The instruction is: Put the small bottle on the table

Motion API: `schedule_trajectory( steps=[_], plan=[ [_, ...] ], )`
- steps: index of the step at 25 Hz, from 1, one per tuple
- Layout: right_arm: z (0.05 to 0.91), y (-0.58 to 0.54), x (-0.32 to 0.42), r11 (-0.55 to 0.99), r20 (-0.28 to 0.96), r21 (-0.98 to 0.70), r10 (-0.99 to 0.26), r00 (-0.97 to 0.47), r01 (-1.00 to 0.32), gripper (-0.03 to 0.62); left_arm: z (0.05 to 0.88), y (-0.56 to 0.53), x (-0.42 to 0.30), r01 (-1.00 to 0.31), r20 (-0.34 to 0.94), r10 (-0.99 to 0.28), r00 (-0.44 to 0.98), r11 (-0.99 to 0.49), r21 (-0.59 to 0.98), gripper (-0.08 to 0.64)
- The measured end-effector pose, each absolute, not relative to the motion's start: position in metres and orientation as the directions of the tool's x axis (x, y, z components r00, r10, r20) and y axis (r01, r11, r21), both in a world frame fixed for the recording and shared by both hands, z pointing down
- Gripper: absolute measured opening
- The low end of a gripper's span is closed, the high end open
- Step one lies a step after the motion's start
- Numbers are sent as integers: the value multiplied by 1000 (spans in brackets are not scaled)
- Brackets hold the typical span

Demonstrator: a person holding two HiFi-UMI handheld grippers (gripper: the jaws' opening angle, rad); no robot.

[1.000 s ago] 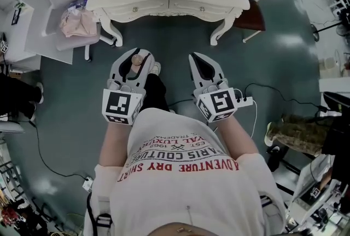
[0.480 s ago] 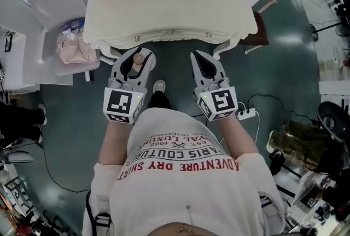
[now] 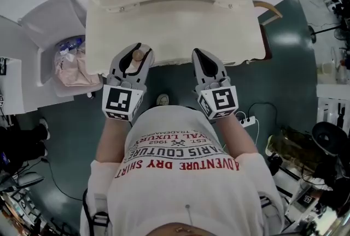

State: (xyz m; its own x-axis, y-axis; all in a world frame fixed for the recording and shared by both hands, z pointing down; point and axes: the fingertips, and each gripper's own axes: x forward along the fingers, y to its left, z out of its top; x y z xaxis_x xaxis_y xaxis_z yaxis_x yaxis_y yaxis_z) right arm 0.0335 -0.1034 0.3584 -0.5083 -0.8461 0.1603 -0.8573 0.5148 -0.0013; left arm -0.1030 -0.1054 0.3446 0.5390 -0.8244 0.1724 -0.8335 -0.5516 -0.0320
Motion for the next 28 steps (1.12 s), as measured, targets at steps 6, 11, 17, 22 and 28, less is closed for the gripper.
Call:
schedule_trajectory(
  steps=[6,11,17,22,28],
  plan=[
    [366,-152,25,503,187,-9,-848,-496,-864,-2,355,-155,-112,-832,197,-817,541,-554,-14,129],
    [383,-190,20,513,213,-36,-834,-509,-857,-2,374,-188,-116,-841,216,-821,528,-541,1,129],
    [394,-242,13,564,228,-55,-796,-560,-824,-2,396,-235,-112,-857,248,-828,503,-515,17,129],
    [402,-290,13,592,240,-85,-768,-594,-801,-1,419,-275,-108,-863,275,-826,492,-505,25,129],
    [423,-329,8,614,264,-92,-744,-613,-784,-2,455,-306,-108,-870,322,-818,477,-490,43,129]
  ],
)
